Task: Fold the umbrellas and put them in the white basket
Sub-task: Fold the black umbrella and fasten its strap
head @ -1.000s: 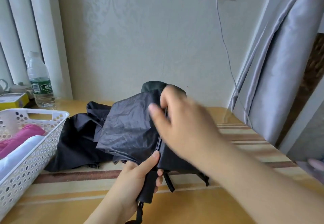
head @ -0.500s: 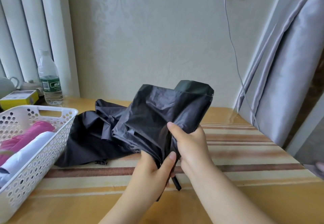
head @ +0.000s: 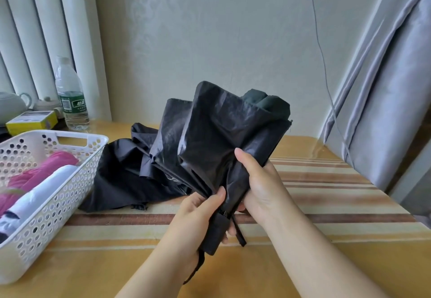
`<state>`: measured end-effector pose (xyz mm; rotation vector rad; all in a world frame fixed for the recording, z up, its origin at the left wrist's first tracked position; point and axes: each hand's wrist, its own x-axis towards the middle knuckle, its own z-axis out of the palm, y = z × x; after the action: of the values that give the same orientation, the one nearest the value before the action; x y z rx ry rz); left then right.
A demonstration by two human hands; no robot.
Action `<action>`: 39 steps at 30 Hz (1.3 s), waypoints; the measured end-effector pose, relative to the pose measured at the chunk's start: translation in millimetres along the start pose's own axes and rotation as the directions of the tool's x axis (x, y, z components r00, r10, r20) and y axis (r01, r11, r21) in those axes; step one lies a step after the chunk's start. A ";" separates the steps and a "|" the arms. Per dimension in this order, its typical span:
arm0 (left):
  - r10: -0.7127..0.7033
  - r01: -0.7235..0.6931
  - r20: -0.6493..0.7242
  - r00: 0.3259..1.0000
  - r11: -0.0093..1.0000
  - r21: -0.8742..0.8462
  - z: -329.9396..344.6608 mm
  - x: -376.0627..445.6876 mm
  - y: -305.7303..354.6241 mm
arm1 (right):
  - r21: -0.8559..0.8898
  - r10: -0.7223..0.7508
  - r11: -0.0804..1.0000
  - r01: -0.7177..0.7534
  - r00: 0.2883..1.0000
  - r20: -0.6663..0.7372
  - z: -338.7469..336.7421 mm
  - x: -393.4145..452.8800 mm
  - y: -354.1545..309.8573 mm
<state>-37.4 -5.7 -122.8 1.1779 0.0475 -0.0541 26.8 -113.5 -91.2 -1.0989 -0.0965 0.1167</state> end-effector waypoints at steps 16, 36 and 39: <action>0.104 -0.091 -0.165 0.981 0.992 0.086 2.7 -2.1 -1.2 | -0.359 -0.215 0.930 0.077 0.907 -0.362 10.6 4.0 18.3; -0.013 -0.007 0.048 0.999 0.921 0.390 -44.9 6.0 20.2 | -0.275 0.230 0.930 -0.242 0.970 -0.076 -86.3 0.8 -65.0; -0.069 -0.014 0.132 0.989 0.840 0.542 -43.4 7.5 27.8 | -0.574 0.418 0.740 -0.352 0.908 -0.019 -100.1 -14.9 -73.0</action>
<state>-28.5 44.9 -114.3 1.7421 -0.0878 -0.1901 29.0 -236.8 -71.5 -1.7075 0.0036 0.5576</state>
